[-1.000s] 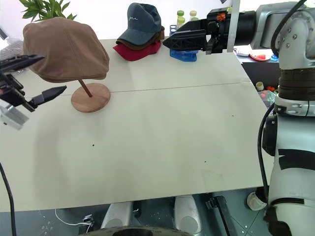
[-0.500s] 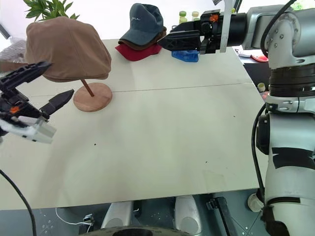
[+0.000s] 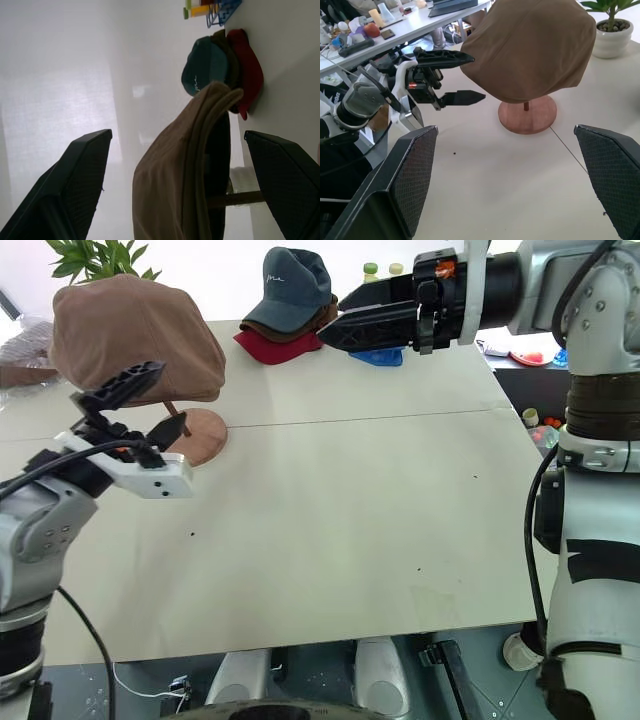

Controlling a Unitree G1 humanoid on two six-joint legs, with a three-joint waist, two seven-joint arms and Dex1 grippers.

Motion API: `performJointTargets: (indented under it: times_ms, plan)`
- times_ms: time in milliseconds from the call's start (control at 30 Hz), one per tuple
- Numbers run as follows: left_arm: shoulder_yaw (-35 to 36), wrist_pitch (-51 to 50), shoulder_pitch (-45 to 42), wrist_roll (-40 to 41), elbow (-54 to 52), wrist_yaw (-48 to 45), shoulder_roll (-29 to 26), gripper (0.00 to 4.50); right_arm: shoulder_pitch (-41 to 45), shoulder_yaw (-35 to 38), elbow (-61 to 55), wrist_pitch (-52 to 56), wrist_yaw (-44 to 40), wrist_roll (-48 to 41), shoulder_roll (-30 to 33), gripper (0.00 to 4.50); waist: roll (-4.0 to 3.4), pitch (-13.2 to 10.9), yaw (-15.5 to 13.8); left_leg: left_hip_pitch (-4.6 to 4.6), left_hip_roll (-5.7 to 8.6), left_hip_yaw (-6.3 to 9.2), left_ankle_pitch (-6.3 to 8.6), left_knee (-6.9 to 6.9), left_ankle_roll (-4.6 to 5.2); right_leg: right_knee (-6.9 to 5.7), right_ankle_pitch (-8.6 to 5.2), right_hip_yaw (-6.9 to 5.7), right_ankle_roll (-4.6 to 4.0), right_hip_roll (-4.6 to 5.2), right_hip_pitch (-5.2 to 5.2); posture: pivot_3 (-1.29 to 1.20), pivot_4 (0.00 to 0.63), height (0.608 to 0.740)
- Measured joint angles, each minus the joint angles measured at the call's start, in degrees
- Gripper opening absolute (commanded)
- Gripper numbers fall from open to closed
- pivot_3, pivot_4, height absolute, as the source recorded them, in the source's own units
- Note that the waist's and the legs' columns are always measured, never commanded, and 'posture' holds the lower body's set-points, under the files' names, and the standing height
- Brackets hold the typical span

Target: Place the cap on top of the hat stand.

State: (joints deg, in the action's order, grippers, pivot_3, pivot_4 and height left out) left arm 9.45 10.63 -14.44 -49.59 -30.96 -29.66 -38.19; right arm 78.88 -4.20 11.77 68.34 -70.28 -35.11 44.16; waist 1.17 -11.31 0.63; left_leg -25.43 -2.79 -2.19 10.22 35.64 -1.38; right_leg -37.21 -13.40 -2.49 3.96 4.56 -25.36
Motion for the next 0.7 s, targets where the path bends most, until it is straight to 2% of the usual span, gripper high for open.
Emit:
performJointTargets:
  times_ms: [167, 233, 300, 433, 500, 700]
  plan:
    - [-3.0, -3.7, -1.8, -4.0, 1.8, 1.3, 2.3, 4.44, 0.0, 0.2, -0.1, 0.1, 1.4, 0.0, 0.2, 4.5, -0.01, 0.0, 0.1, 0.0, 0.01, 0.0, 0.01, 0.0, 0.01, 0.0, 0.0, 0.0, 0.0, 0.0, 0.0, 0.0, 0.15, 0.728]
    - [-4.2, -4.9, -1.9, -5.1, 2.7, 1.7, 2.6, 3.92, 0.0, 0.3, -0.1, 0.1, 1.8, 0.0, 0.3, 4.5, -0.01, 0.0, 0.0, 0.0, 0.01, 0.01, 0.01, 0.0, 0.02, -0.01, 0.0, 0.0, 0.0, -0.01, 0.0, 0.0, 0.15, 0.728]
    - [-4.7, -6.3, -2.9, -6.2, 4.1, 2.3, 2.9, 3.13, 0.0, 0.5, -0.2, 0.2, 2.3, 0.0, 0.5, 4.5, -0.01, 0.0, 0.0, 0.0, 0.0, 0.01, 0.01, 0.01, 0.02, -0.01, 0.0, 0.0, 0.0, -0.01, 0.0, 0.0, 0.15, 0.728]
    - [-4.9, -8.5, -4.8, -7.1, 5.6, 2.7, 2.9, 0.96, 0.0, 1.1, -0.4, 0.6, 3.3, -0.1, 0.6, 4.5, -0.01, 0.0, 0.0, -0.01, 0.01, 0.01, 0.01, 0.03, 0.02, 0.0, 0.0, 0.0, 0.0, 0.01, 0.01, 0.0, 0.15, 0.728]
    - [-5.7, -9.2, -4.9, -7.2, 6.2, 2.7, 2.9, 0.05, 0.0, 1.3, -0.4, 0.8, 3.7, -0.1, 0.6, 4.5, -0.01, 0.0, 0.0, -0.01, 0.01, 0.02, 0.01, 0.03, 0.02, 0.0, 0.0, 0.0, 0.0, 0.01, 0.0, 0.0, 0.15, 0.728]
    - [-6.3, -9.9, -6.2, -6.8, 6.3, 3.6, 2.5, 0.05, -0.2, 1.5, -0.5, 1.1, 4.6, -0.1, 0.7, 4.5, -0.01, 0.0, 0.0, -0.01, 0.01, 0.02, 0.01, 0.03, 0.02, 0.0, 0.0, 0.01, 0.0, 0.01, 0.0, 0.0, 0.15, 0.728]
